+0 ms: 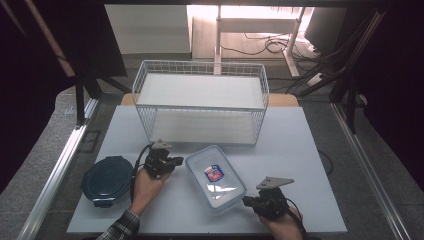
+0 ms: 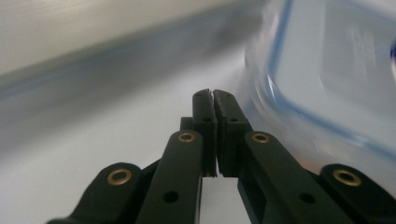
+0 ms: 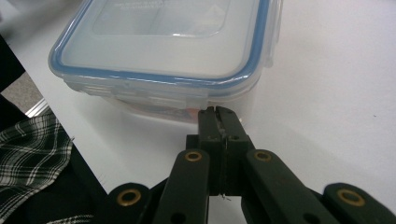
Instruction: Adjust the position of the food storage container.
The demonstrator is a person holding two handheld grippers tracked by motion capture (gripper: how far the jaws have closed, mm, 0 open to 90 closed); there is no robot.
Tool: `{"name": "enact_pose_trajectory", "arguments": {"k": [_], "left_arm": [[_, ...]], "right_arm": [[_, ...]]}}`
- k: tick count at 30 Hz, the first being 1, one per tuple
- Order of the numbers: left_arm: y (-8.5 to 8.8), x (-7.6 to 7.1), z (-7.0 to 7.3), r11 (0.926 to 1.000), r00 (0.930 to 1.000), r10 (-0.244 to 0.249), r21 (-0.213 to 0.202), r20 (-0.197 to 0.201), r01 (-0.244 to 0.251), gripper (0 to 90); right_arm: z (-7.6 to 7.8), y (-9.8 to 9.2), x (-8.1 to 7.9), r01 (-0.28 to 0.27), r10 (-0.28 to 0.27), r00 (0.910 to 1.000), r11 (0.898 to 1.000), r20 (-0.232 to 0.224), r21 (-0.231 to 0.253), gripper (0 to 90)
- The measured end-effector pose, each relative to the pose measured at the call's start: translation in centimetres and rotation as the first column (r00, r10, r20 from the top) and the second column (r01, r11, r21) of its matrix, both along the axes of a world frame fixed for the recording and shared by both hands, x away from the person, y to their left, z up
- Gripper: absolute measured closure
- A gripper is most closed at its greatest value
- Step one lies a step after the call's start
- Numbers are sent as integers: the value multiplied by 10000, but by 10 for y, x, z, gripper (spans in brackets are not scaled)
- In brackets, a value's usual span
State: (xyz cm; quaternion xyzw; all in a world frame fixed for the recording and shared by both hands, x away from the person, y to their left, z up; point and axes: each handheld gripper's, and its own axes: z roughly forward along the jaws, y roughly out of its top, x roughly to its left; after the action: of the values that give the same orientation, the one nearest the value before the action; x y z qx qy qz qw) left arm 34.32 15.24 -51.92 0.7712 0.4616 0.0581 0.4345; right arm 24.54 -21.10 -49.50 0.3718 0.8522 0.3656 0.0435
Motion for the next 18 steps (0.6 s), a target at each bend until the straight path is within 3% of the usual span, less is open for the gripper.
{"name": "enact_pose_trajectory", "arguments": {"k": [1, 2, 3, 6, 8, 9, 11, 18], "left_arm": [[0, 5, -3, 9990, 9998, -190, -406, -115, 185, 878], [0, 5, -3, 9990, 9998, -190, -406, -115, 185, 877], [-3, 11, -10, 9951, 9985, -453, -890, -292, 425, 889], [-2, 11, -14, 9918, 9963, -747, -1073, -436, 697, 900], [-1, 9, -13, 9922, 9960, -804, -985, -384, 763, 900], [-4, 3, -9, 9945, 9957, -881, -594, -301, 862, 900], [-6, -4, -5, 9950, 9948, -963, -307, -334, 953, 900], [-12, -16, -2, 9894, 9885, -1450, -19, -426, 1450, 900]], "right_arm": [[0, 0, 0, -16, 16, 10000, 10000, -34, 3, 891], [-1, 0, 0, -42, 42, 10000, 10000, -53, 53, 891], [-1, 0, 0, -54, 54, 10000, 9999, -72, 90, 891], [-1, -2, 0, 25, -24, 10000, 9999, -58, 135, 890], [-1, -3, 1, 82, -81, 10000, 9999, -42, 117, 890], [-1, -5, 2, 175, -174, 9998, 9998, -49, 123, 891], [-1, -8, 4, 268, -268, 9996, 9996, -27, 51, 891], [-3, -22, 18, 916, -917, 9958, 9957, -14, -147, 891]]}}
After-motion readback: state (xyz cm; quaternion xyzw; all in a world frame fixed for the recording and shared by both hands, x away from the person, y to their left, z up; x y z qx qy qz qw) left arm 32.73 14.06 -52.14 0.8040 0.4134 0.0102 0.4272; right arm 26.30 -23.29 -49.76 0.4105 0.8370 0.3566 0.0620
